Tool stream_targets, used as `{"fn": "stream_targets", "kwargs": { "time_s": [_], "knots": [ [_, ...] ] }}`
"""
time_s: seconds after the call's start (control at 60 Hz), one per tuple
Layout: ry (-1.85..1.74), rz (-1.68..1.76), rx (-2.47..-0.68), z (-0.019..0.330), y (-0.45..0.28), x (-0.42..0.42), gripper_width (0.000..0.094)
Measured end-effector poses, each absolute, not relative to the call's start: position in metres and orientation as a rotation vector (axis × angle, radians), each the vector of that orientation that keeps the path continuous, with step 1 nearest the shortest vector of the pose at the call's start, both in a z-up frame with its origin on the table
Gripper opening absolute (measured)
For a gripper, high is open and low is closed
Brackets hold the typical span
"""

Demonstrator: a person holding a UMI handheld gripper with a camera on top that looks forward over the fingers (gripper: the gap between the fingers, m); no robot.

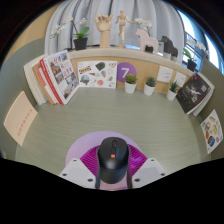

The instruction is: Arrange mouse

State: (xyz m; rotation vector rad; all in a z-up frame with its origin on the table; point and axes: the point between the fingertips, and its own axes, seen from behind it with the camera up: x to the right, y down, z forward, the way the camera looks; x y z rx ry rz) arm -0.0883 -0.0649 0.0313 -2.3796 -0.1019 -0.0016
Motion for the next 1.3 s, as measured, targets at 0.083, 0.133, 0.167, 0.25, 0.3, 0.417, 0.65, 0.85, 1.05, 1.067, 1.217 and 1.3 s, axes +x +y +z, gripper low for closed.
{"fn": "stream_targets", "kwargs": {
  "time_s": [0.083, 0.133, 0.167, 0.25, 0.3, 0.417, 0.65, 0.85, 1.05, 1.067, 1.217, 1.3],
  "knots": [
    [-0.096, 0.027, -2.41, 0.01, -0.07, -0.095, 0.0359],
    [-0.095, 0.05, -2.424, -0.002, -0.071, -0.102, 0.0359],
    [-0.098, 0.049, -2.439, -0.01, -0.074, -0.103, 0.0358],
    [-0.101, 0.043, -2.435, -0.016, -0.076, -0.104, 0.0377],
    [-0.086, 0.051, -2.423, -0.015, -0.076, -0.105, 0.0396],
    [-0.075, 0.064, -2.406, -0.016, -0.075, -0.105, 0.0477],
    [-0.097, 0.026, -2.431, -0.007, -0.08, -0.11, 0.0811],
    [-0.046, -0.006, -2.381, 0.056, -0.099, -0.116, 0.0865],
    [0.017, -0.036, -2.29, 0.145, -0.139, -0.114, 0.0867],
    [0.023, -0.041, -2.281, 0.152, -0.143, -0.114, 0.0863],
    [0.055, -0.051, -2.226, 0.2, -0.178, -0.117, 0.0863],
    [0.07, -0.059, -2.195, 0.218, -0.194, -0.118, 0.0863]
  ]
}}
